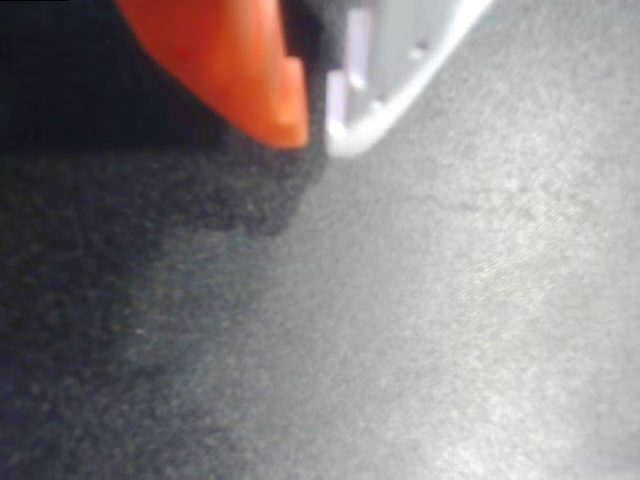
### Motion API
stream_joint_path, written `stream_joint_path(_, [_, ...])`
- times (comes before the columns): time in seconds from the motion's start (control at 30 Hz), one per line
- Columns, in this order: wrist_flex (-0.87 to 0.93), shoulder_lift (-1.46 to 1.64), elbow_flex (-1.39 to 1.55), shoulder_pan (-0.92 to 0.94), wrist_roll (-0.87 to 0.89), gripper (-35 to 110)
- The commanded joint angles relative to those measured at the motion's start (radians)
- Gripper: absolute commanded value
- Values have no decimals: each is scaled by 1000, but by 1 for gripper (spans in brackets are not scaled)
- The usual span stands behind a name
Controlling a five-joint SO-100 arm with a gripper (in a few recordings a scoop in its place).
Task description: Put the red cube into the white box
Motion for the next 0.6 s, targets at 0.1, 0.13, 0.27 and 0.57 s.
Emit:
stream_joint_path(0.1, [5,5,-3,0,12,0])
stream_joint_path(0.13, [5,5,-3,0,12,0])
stream_joint_path(0.27, [5,5,-3,0,12,0])
stream_joint_path(0.57, [5,5,-3,0,12,0])
